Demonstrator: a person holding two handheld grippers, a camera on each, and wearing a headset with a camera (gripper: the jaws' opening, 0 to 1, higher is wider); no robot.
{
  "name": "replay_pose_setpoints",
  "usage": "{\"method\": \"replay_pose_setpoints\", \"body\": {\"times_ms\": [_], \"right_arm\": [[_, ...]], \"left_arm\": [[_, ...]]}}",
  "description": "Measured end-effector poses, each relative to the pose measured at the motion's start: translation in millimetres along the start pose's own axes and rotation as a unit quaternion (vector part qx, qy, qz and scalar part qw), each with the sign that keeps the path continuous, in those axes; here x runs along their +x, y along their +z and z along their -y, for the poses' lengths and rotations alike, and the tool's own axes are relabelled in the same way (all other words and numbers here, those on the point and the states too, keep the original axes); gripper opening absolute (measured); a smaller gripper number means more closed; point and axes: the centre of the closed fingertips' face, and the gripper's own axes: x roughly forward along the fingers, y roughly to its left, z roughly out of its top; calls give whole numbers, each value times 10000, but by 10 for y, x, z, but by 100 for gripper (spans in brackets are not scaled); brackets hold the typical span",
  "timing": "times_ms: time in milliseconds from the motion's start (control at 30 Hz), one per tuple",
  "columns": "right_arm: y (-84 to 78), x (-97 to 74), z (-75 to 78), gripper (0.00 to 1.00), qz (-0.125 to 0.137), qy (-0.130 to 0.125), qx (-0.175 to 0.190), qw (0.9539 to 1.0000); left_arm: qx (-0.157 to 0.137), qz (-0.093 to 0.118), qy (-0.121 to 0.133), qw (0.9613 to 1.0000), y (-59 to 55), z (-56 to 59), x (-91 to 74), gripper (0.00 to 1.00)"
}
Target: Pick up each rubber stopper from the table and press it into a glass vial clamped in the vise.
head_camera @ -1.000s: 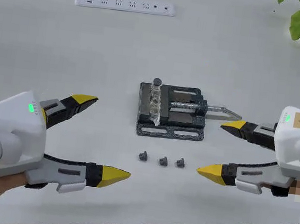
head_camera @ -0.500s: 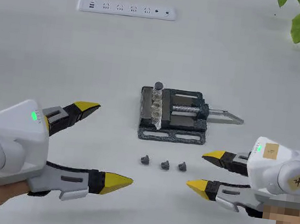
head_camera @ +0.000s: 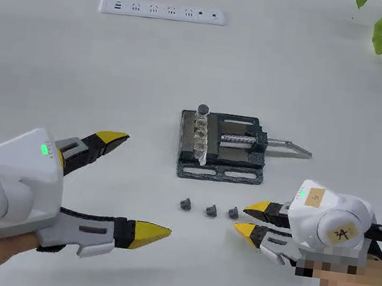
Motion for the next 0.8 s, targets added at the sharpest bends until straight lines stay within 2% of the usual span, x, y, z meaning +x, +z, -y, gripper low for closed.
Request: {"method": "replay_pose_setpoints", "body": {"times_ms": [233,533,800], "right_arm": [[-3,49,13,9,-58,-39,-59,10000],[-15,66,39,1,-98,-62,-93,9999],[3,76,27,3,-86,-55,-84,9999]], "left_arm": [[-13,6,-22,10000,-2,9,5,88],[-28,-7,-44,10000,-1,24,13,87],[-42,-7,-54,10000,-5,13,19,87]]}}
